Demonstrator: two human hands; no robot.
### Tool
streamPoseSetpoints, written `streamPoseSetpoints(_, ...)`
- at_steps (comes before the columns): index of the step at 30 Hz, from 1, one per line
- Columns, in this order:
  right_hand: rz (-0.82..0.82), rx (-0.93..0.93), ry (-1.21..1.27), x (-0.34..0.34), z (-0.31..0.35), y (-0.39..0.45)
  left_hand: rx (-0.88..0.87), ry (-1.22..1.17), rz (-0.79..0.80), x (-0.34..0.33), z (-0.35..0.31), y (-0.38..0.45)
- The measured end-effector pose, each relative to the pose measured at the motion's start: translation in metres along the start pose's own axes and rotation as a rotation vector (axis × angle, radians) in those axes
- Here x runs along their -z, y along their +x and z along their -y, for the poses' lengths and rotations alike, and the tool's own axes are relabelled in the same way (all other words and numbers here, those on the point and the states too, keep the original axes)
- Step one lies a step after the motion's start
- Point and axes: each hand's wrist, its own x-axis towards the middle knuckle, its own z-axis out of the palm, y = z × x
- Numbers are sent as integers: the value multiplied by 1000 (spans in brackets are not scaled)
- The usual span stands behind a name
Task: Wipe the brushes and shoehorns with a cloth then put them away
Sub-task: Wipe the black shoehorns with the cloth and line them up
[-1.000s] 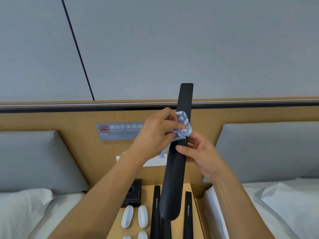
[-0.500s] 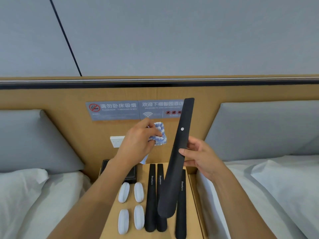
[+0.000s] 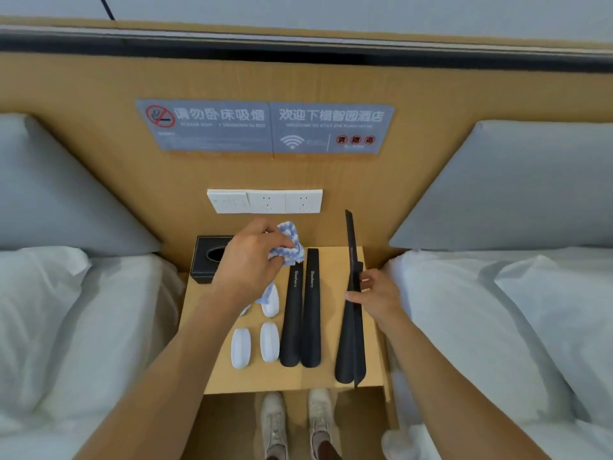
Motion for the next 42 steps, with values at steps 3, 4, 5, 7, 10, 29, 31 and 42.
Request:
streamPoseSetpoints(3, -6, -55, -128, -23, -19, 20, 16, -9, 32, -17, 14, -9)
streamPoseSetpoints(4, -8, -70, -163, -30, -24, 26, 23, -12, 39, -23, 19, -11)
streamPoseSetpoints(5, -8, -83, -192, -37, -29, 32, 43, -16, 45, -30, 24, -14)
streamPoseSetpoints(7, -12, -114, -218, -50, -38, 47, 90, -12, 48, -42, 35, -18)
streamPoseSetpoints(10, -31, -166, -302, -68, -50, 71, 133, 1, 66, -59, 49, -20)
streamPoseSetpoints(29, -51, -189, -606, -131, -82, 150, 211, -30, 134, -104, 106, -22)
streamPoseSetpoints(31, -53, -178, -592, -128, -82, 148, 218, -33, 134, -104, 105, -19)
streamPoseSetpoints(42, -154, -405, -500, -79, -132, 126, 213, -57, 133, -109, 93, -13)
